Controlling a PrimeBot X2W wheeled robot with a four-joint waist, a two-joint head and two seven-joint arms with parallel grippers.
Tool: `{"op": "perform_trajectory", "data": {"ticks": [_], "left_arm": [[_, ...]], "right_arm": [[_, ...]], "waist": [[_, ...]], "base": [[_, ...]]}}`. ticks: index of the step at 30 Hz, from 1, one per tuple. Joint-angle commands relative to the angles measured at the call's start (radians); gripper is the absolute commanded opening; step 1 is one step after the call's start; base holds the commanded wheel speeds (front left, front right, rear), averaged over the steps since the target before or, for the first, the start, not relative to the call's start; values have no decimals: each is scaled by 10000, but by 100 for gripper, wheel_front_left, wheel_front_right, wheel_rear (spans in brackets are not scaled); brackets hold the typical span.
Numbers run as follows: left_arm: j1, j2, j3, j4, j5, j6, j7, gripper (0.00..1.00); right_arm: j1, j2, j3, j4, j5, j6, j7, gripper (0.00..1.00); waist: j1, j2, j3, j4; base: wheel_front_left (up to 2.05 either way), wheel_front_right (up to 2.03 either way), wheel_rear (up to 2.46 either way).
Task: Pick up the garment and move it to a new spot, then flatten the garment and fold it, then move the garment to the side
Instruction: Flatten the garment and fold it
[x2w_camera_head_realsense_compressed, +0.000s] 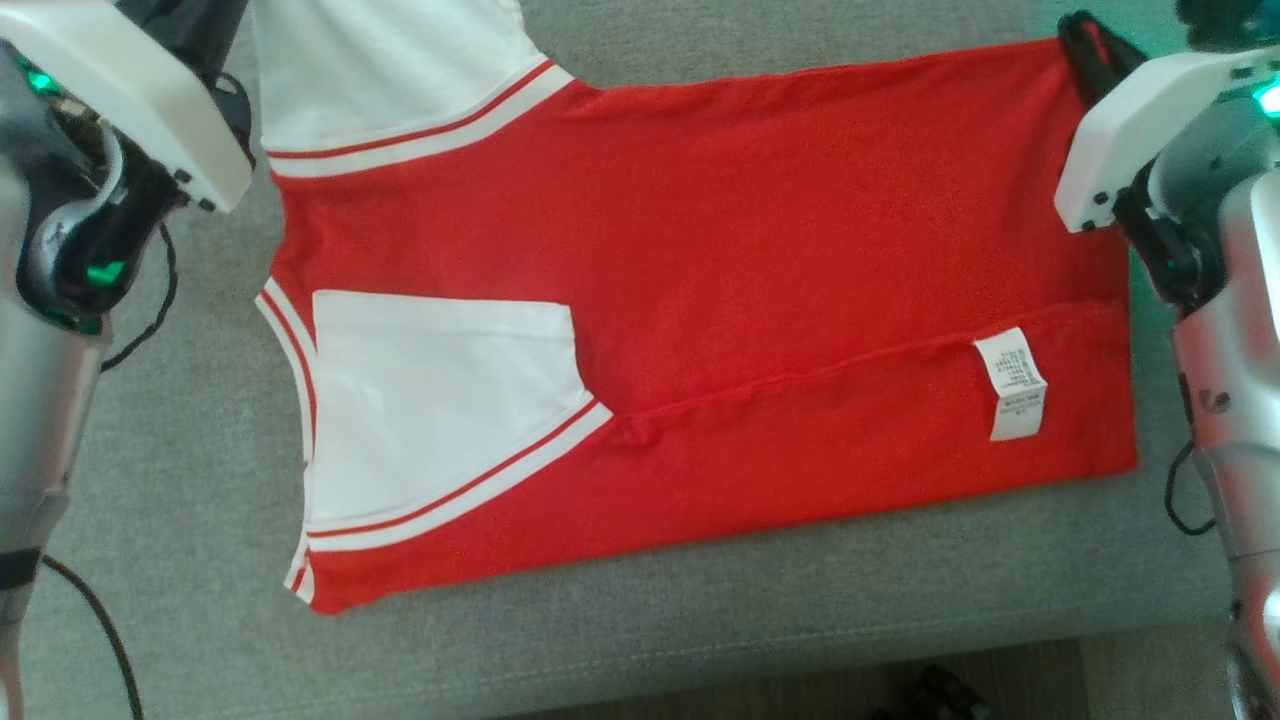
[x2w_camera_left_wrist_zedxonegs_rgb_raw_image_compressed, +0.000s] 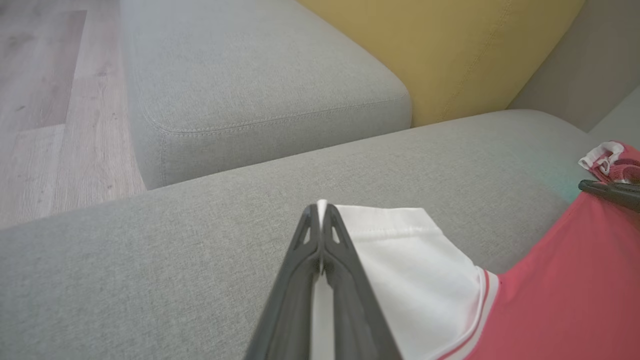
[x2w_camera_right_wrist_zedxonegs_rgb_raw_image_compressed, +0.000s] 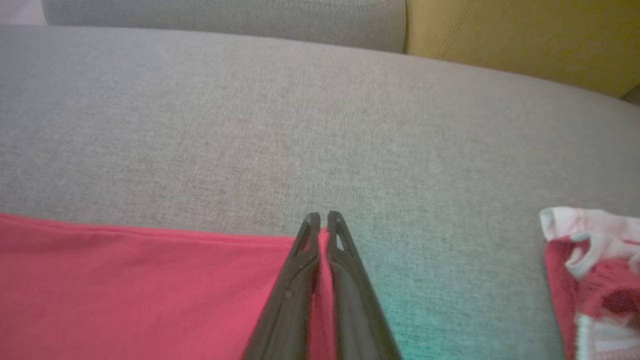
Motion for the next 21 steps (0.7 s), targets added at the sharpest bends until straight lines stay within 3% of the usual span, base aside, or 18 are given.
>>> {"op": "perform_trajectory", "data": {"ticks": [1,11,16,21], "left_arm": [[-215,484,442,-330,33,-58,-153,0],[74,412,649,-654,162,42,-1257,0],[1606,543,666,-1794,55,317,-1655,0],[3854,653,670,-3186,-77,926,-2038,0]], "right_arm": [[-2,-92,-45,-315,-93,65,-214,0],[315,229,-259,-594,-198,65,-1495,0],[1544,233,-131,-1285,-36,65,-1846,0],[3119,268,-411,-2178,138,65,-1958,0]], "waist": [[0,0,-77,-33],[0,0,-812,-52],[0,0,-1318,32],[0,0,-1784,166]], "base": [[0,0,0],[0,0,0],[0,0,0],[0,0,0]]}}
